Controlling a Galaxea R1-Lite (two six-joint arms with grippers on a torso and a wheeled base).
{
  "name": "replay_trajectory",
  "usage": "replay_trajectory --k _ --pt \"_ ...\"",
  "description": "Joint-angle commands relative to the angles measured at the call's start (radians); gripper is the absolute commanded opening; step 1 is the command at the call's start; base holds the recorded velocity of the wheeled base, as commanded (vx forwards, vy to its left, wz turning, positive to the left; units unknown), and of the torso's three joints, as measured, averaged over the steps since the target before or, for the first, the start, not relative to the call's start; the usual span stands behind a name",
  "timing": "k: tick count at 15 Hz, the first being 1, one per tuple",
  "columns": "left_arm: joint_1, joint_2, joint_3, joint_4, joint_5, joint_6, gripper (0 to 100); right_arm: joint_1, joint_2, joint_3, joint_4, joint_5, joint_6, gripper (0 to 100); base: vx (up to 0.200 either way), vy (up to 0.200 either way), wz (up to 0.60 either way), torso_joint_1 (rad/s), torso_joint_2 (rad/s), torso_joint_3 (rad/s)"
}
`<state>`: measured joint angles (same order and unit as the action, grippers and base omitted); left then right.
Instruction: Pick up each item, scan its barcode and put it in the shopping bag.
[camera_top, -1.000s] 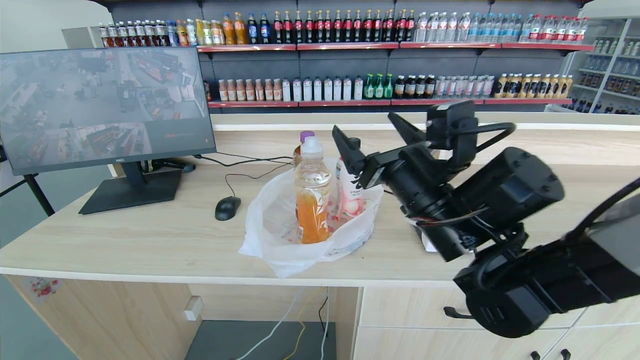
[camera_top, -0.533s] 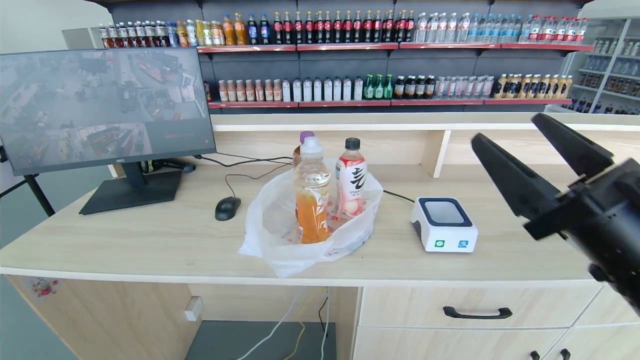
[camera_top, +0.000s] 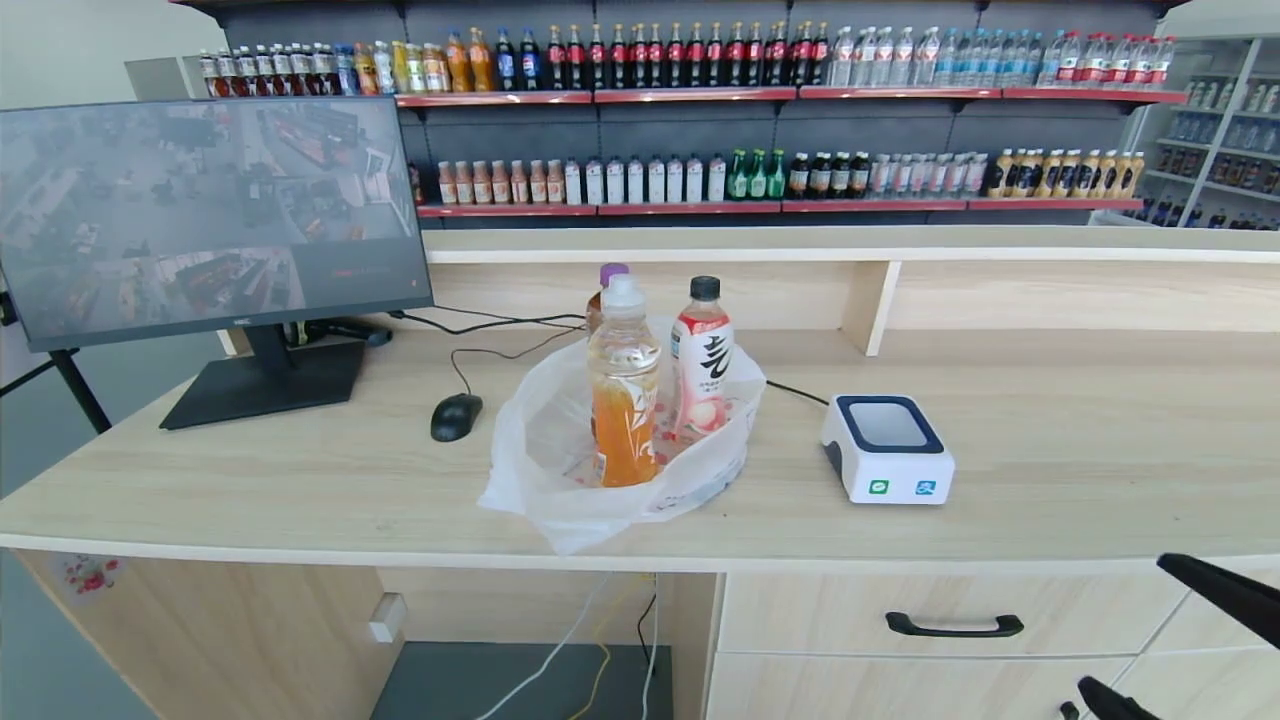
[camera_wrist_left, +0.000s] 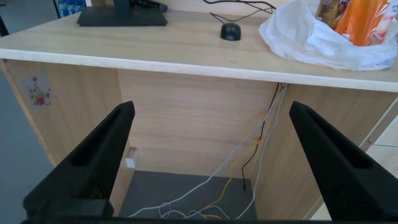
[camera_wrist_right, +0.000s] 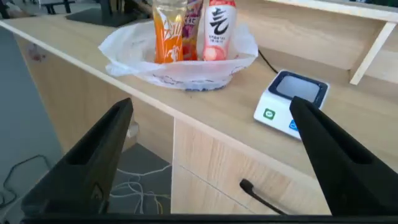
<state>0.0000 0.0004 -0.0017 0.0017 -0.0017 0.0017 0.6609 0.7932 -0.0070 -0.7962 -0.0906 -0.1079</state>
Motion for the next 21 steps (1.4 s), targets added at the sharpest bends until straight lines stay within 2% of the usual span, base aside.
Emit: replay_trajectory --k 1,3,5,7,8,10,11,12,15,18,21 --pt "0.000 0.000 0.000 0.000 0.000 0.000 100 0.022 -0.436 0.007 0.430 0.038 -0.038 100 0.000 0.000 0.00 0.000 0.00 0.000" --pt "0.000 0.000 0.000 0.000 0.000 0.003 100 0.022 -0.632 0.007 0.661 0.038 -0.042 100 0.000 0.000 0.00 0.000 0.00 0.000" --pt "0.000 0.000 0.000 0.000 0.000 0.001 100 0.020 -0.724 -0.021 0.798 0.042 -0.030 100 0.000 0.000 0.00 0.000 0.00 0.000" --pt "0.002 0.000 0.000 0.000 0.000 0.001 100 -0.014 -0.730 -0.022 0.819 0.057 -0.023 100 0.000 0.000 0.00 0.000 0.00 0.000" --pt "0.000 0.000 0.000 0.000 0.000 0.001 100 -0.096 -0.715 -0.022 0.819 0.057 -0.021 100 0.000 0.000 0.00 0.000 0.00 0.000" --pt "0.000 0.000 0.000 0.000 0.000 0.001 100 -0.395 -0.660 -0.022 0.821 0.061 -0.001 100 0.000 0.000 0.00 0.000 0.00 0.000" --pt "0.000 0.000 0.000 0.000 0.000 0.000 100 -0.489 -0.652 -0.022 0.821 0.061 -0.003 100 0.000 0.000 0.00 0.000 0.00 0.000" --pt "0.000 0.000 0.000 0.000 0.000 0.000 100 -0.540 -0.640 -0.024 0.821 0.063 0.000 100 0.000 0.000 0.00 0.000 0.00 0.000" --pt "0.000 0.000 0.000 0.000 0.000 0.000 100 -0.583 -0.692 -0.022 0.819 0.061 0.042 100 0.000 0.000 0.00 0.000 0.00 0.000" --pt "0.000 0.000 0.000 0.000 0.000 0.000 100 -0.592 -0.701 0.001 0.807 0.009 0.128 100 0.000 0.000 0.00 0.000 0.00 0.000" --pt "0.000 0.000 0.000 0.000 0.000 -0.002 100 -0.593 -0.703 0.004 0.801 0.009 0.123 100 0.000 0.000 0.00 0.000 0.00 0.000"
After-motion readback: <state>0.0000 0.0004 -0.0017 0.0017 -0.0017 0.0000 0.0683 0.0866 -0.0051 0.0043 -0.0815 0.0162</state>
